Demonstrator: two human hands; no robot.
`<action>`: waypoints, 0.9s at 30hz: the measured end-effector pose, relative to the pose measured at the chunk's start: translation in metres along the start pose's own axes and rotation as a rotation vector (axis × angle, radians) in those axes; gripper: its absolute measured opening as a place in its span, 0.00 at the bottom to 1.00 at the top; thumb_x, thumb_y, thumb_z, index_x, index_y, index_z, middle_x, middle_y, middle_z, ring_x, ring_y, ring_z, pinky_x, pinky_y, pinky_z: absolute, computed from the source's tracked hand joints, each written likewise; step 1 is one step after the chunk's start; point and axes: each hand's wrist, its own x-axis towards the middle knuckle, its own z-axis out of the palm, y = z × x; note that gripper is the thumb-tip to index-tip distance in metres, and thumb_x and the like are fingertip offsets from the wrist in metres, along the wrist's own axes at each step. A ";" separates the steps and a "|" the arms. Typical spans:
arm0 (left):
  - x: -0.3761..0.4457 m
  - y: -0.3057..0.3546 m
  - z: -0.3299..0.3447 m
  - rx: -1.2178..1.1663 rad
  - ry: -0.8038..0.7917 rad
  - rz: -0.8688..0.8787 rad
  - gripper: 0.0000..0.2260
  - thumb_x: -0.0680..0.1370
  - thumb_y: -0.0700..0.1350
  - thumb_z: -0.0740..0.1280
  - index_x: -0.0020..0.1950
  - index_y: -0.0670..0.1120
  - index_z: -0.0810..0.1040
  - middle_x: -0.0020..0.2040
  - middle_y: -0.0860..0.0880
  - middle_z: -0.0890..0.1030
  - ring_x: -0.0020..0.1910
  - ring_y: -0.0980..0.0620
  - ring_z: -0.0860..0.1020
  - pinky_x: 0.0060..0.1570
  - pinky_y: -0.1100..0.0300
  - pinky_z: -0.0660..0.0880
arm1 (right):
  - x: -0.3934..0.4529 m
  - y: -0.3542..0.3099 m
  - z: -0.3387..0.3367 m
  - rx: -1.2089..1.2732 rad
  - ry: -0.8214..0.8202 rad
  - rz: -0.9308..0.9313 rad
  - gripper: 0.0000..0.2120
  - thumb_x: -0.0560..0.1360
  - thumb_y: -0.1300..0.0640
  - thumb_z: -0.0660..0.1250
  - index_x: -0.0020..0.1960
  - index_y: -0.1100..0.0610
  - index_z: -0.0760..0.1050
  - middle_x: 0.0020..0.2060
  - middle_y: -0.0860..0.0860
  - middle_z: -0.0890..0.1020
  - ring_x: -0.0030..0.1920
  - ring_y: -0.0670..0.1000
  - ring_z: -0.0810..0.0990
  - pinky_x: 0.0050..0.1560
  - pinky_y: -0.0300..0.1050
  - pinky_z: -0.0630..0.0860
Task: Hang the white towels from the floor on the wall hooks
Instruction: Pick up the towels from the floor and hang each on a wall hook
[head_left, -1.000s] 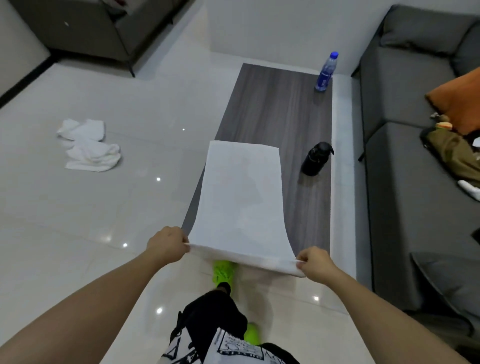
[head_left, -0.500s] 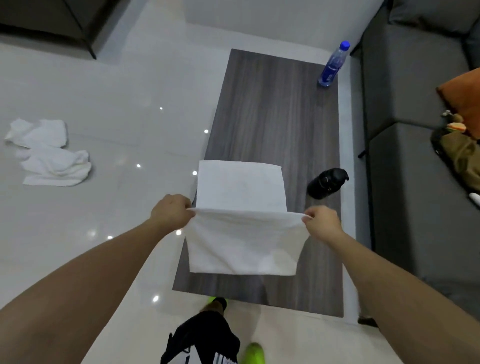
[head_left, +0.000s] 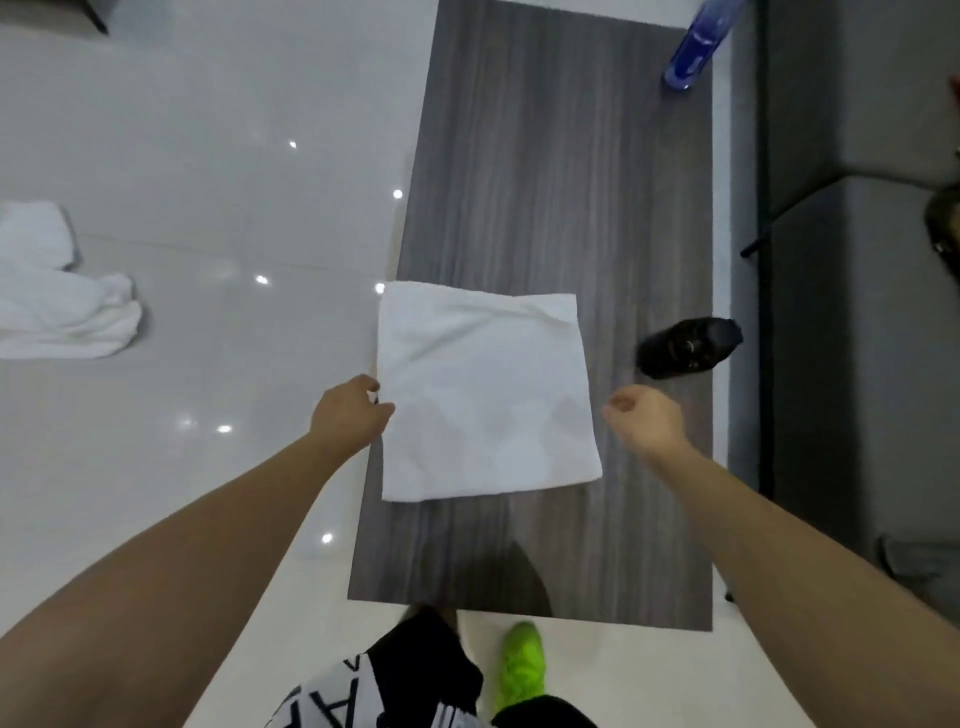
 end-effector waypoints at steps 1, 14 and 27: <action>-0.001 -0.013 0.017 0.005 -0.040 -0.031 0.22 0.77 0.51 0.68 0.69 0.45 0.73 0.63 0.43 0.79 0.61 0.43 0.77 0.53 0.59 0.69 | 0.002 0.014 0.016 -0.012 -0.043 0.048 0.13 0.77 0.55 0.68 0.59 0.59 0.81 0.57 0.57 0.83 0.59 0.58 0.79 0.59 0.46 0.74; -0.010 -0.104 0.161 -0.564 -0.068 -0.348 0.23 0.76 0.48 0.71 0.69 0.44 0.72 0.62 0.45 0.78 0.57 0.42 0.79 0.52 0.48 0.81 | 0.028 0.114 0.140 0.453 -0.067 0.338 0.26 0.73 0.54 0.74 0.68 0.58 0.70 0.63 0.53 0.77 0.59 0.55 0.79 0.60 0.54 0.78; -0.053 -0.095 0.162 -0.860 0.123 -0.449 0.08 0.76 0.43 0.72 0.49 0.41 0.77 0.47 0.39 0.83 0.40 0.43 0.85 0.43 0.49 0.83 | 0.022 0.129 0.138 0.777 -0.207 0.368 0.20 0.75 0.53 0.73 0.62 0.53 0.67 0.56 0.52 0.74 0.56 0.56 0.76 0.51 0.53 0.80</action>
